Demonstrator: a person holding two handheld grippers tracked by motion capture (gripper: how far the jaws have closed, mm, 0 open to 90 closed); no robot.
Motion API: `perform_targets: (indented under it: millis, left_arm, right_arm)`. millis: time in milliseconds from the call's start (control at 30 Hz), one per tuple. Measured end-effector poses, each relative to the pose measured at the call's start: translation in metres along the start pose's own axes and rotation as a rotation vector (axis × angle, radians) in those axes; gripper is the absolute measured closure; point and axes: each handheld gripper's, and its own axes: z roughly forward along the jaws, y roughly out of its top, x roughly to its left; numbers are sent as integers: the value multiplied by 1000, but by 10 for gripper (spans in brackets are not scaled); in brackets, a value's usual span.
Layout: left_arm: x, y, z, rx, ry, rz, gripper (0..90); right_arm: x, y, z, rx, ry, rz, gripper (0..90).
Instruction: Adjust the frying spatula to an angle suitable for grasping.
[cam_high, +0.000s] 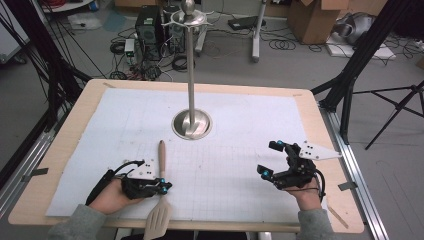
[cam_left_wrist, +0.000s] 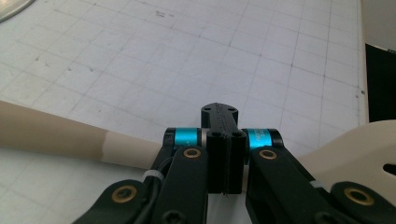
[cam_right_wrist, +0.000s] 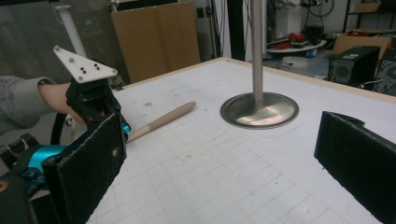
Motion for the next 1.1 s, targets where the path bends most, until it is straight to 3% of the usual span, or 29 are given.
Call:
perform_targets:
  millis: [133,233,267,300,367,400,433,467,533,733,967,1100]
  left_arm:
    - [2,-1,-2,-2,-1,-34,900]
    - [8,3,-10,-73,13,-51,899]
    - [8,3,-10,-73,13,-51,899]
    - [15,6,-19,-116,57,-65,899]
    - [25,5,-25,-135,110,-86,899]
    - [25,5,-25,-135,110,-86,898]
    - [34,0,-29,-127,160,-105,898]
    - [34,0,-29,-127,160,-105,898]
    - [48,-9,-30,-104,213,-142,898]
    - [65,-16,-25,-63,261,-192,898]
    - [67,-8,-9,-23,249,-154,898]
    - [67,1,-5,-46,239,-125,898]
  right_arm:
    - [1,0,2,4,6,-7,11]
    - [1,0,2,11,6,-6,11]
    - [1,0,2,11,6,-6,11]
    - [1,0,1,9,3,-15,11]
    - [1,0,1,11,2,-12,11]
    - [2,-1,0,17,-1,-8,11]
    - [2,-1,0,16,1,-10,11]
    - [2,-1,0,16,1,-10,11]
    - [4,-2,0,28,2,-10,11]
    - [6,-3,-4,29,-9,-12,11]
    - [8,-5,-12,27,-27,-8,11]
    - [9,-7,-17,28,-35,-5,11]
